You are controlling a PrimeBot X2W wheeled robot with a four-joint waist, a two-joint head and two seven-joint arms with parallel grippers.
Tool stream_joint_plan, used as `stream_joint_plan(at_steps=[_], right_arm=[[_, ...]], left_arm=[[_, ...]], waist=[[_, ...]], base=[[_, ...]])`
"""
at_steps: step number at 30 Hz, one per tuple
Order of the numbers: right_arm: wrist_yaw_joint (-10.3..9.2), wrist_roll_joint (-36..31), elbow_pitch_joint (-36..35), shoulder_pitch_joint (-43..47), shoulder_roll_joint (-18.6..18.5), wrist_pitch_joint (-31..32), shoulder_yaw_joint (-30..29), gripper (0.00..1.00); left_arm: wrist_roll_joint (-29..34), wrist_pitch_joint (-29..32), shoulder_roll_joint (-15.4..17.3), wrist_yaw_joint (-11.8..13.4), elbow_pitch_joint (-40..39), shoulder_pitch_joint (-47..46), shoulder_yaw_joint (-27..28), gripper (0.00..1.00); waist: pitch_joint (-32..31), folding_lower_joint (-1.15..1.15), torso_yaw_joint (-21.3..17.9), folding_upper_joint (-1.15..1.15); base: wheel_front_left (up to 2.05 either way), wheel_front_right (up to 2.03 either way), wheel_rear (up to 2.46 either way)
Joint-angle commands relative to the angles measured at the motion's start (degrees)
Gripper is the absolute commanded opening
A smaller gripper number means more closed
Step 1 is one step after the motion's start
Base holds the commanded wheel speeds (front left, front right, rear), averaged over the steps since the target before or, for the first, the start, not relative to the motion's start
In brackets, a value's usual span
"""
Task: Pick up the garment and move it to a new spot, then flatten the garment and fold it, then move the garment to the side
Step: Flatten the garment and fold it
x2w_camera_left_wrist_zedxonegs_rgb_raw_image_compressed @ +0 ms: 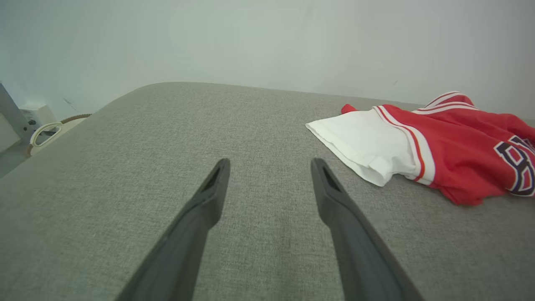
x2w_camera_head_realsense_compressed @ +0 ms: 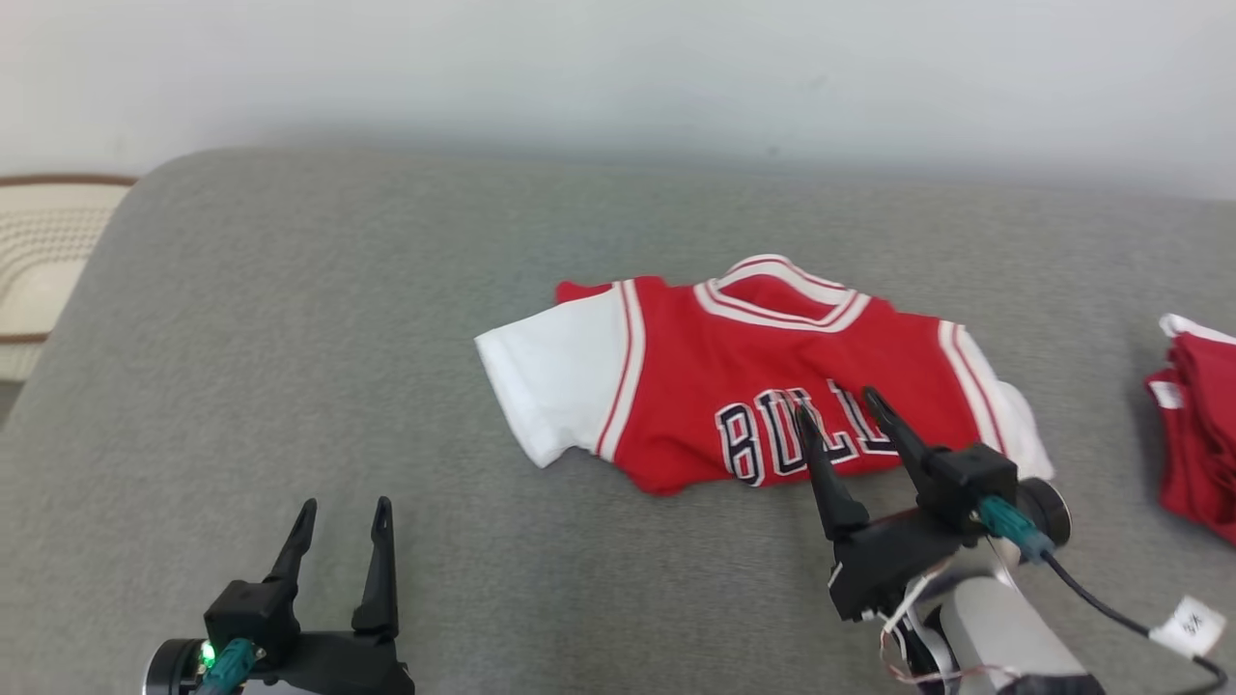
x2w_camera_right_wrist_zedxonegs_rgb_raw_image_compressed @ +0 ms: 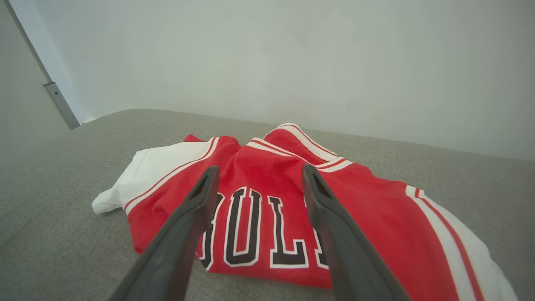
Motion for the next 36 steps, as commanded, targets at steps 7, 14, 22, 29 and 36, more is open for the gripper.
stream_joint_plan(at_steps=[7,14,22,29,36], right_arm=[[-0.04,0.53,7.24,-8.02,-3.15,0.0,1.88,1.0],[-0.04,0.89,16.87,-16.23,-5.93,0.0,5.39,1.0],[-0.05,1.17,28.85,-24.26,-7.14,1.42,9.44,1.0],[-0.04,2.36,34.14,-27.89,-6.93,1.95,12.75,0.8],[-0.04,5.14,34.26,-31.06,-6.28,0.52,15.67,0.0]], left_arm=[[-3.34,-0.08,-0.06,1.0,0.28,1.02,-2.77,1.0],[-5.09,-0.08,-0.07,1.62,-0.13,0.12,-4.92,1.0],[-7.53,-0.08,-0.08,2.89,-0.51,-0.64,-7.41,1.0],[-8.46,-0.08,-0.07,3.52,-0.65,-0.2,-8.07,1.0],[-8.62,-0.08,-0.08,3.74,-0.68,-0.16,-8.03,1.0]], waist=[[3.16,0.0,6.67,0.0],[5.33,0.0,10.49,0.0],[7.55,0.0,13.91,0.0],[8.04,0.0,14.9,0.0],[8.06,0.0,14.23,0.0]], base=[[0.0,0.0,0.0],[0.0,0.0,0.0],[0.0,0.0,0.0],[0.0,0.0,0.0],[0.0,0.0,0.0]])
